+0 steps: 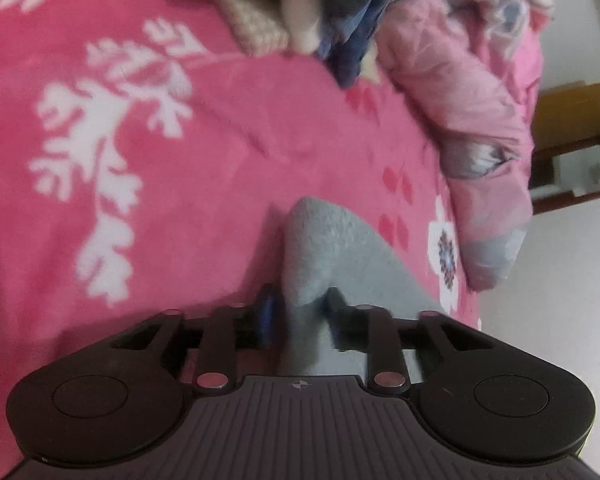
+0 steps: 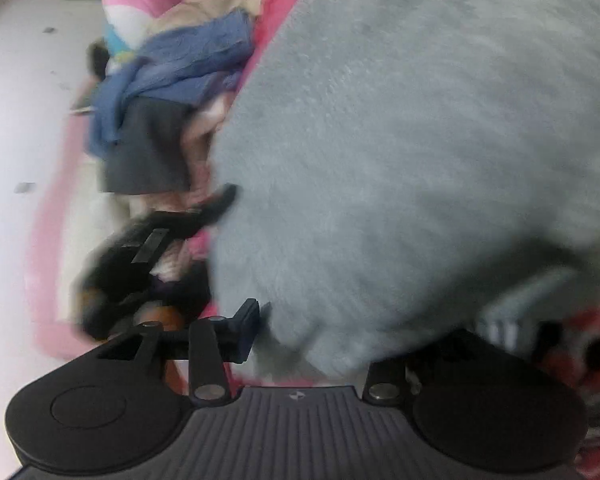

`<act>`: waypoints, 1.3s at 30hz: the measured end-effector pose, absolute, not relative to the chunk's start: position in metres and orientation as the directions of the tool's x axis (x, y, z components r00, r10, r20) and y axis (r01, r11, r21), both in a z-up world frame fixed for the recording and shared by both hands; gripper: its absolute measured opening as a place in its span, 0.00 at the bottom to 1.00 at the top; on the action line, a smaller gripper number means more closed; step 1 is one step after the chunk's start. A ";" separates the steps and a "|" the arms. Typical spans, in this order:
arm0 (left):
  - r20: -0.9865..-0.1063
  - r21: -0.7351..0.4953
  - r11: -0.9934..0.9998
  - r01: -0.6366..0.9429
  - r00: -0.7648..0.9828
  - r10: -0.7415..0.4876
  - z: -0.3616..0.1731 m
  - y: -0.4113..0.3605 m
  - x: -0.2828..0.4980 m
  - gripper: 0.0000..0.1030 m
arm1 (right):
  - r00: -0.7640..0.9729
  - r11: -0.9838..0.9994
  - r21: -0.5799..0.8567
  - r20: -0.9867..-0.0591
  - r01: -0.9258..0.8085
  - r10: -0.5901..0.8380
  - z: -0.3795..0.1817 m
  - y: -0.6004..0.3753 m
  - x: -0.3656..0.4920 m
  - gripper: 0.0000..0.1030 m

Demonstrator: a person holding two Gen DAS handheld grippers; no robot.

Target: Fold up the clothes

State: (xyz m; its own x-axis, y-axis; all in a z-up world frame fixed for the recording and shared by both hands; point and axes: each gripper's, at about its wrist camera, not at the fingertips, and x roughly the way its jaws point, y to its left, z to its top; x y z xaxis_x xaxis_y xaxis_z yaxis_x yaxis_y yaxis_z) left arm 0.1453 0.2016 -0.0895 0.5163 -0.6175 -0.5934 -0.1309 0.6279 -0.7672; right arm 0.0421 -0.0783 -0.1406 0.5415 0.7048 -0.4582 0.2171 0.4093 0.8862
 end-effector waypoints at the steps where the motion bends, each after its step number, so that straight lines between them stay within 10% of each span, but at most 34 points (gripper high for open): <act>1: -0.587 -0.763 0.637 -0.114 0.537 -0.606 -0.085 0.201 0.142 0.28 | 0.543 0.395 0.896 -0.437 0.201 0.717 -0.139 -0.091 0.032 0.49; 9: -0.526 -0.641 0.764 0.077 0.680 -0.510 -0.029 0.181 0.103 0.35 | 0.745 0.660 0.745 -0.495 0.098 0.448 -0.065 -0.241 -0.084 0.54; 16: -0.567 -0.534 0.765 0.360 0.519 -0.640 -0.016 0.072 0.098 0.37 | 0.895 0.930 0.334 -0.445 0.154 0.012 -0.016 -0.312 -0.052 0.53; 22: -0.629 -0.373 0.709 0.598 0.399 -0.667 -0.020 -0.037 0.096 0.41 | 0.837 0.992 0.106 -0.548 0.064 0.005 -0.044 -0.305 0.017 0.30; 24: -0.646 -0.337 0.686 0.644 0.372 -0.667 -0.024 -0.063 0.097 0.41 | 0.842 0.998 0.032 -0.539 0.059 -0.032 -0.044 -0.293 0.017 0.04; 32: -0.676 -0.311 0.606 0.732 0.278 -0.683 -0.041 -0.117 0.098 0.41 | 0.886 0.986 0.168 -0.459 0.018 0.062 -0.023 -0.311 -0.036 0.04; 35: -0.707 -0.292 0.597 0.747 0.252 -0.661 -0.052 -0.131 0.096 0.41 | 0.871 0.993 0.121 -0.486 -0.014 0.072 -0.025 -0.313 -0.016 0.08; 39: -0.708 -0.300 0.596 0.744 0.246 -0.663 -0.060 -0.131 0.093 0.42 | 0.846 0.984 0.172 -0.515 -0.052 0.135 -0.024 -0.329 0.024 0.71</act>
State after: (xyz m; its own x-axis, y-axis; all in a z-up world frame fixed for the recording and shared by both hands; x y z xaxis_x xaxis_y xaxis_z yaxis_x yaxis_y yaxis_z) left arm 0.0934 -0.1307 -0.0599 0.2456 -0.6626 -0.7075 0.7444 0.5964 -0.3002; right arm 0.0240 -0.3286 -0.0245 0.8463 0.1348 -0.5153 -0.0518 0.9837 0.1722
